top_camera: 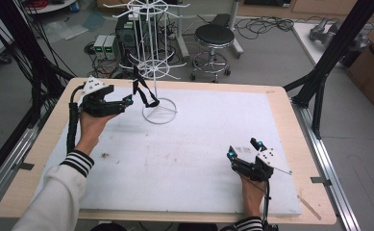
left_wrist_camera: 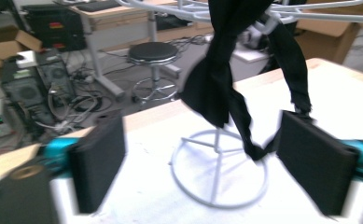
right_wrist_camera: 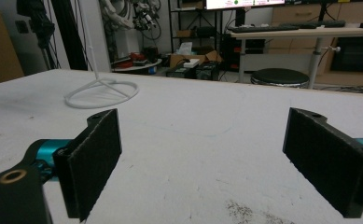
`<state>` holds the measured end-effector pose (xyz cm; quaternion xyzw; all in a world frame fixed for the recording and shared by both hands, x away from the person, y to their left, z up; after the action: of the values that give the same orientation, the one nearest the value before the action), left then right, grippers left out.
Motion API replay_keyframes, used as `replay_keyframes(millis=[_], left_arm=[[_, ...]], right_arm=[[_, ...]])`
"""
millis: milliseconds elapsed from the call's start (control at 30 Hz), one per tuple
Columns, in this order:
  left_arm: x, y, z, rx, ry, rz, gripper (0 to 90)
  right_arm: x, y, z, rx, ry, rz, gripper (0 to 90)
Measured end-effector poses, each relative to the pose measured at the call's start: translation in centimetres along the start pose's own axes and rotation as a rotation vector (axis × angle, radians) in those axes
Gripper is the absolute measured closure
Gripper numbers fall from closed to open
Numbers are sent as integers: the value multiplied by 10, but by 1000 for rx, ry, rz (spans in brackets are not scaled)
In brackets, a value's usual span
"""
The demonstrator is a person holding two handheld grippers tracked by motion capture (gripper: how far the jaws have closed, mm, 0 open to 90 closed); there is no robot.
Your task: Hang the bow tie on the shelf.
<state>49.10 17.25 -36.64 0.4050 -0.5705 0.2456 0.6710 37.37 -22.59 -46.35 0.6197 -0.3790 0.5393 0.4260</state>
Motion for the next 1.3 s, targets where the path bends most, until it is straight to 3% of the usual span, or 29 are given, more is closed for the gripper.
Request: replay_keyframes(millis=[133,300,433,633,767,867,1067,1300], left_arm=[[-3,14,4,-44,-24,47,98],[-16,49,5,-62,-60,108,94],[-37,77,-3,-42,-73,139,94],[-79,110,-6,-19,-51,219,94],[-109,120,-4,-6,-26,250,94],[-123,121,1,-21,-12,247,94],[-122,126,4,-14,-32,310,103],[-122,126,4,-12,-28,309,105]], right_arm=[[0,0,0,-1,2,-1,107],[0,0,0,-3,0,-3,107],[0,0,0,-1,-5,-3,106],[0,0,0,-1,-3,-2,107],[0,0,0,-1,-1,-2,107],[0,0,-1,-2,1,-3,106],[0,0,0,-4,3,0,106],[0,0,0,-6,6,0,106]])
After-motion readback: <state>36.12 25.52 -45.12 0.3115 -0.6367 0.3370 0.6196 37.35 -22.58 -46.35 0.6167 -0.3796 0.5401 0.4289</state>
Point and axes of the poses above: each handheld gripper's, and its own axes: y roughly backward along the jaws, x roughly out of its top, z roughly to its right, the point moved 10 cm from there along -y, roughly forward along the jaws, and after that the axes turned 3 degrees about -x, right-handed, at the moved point
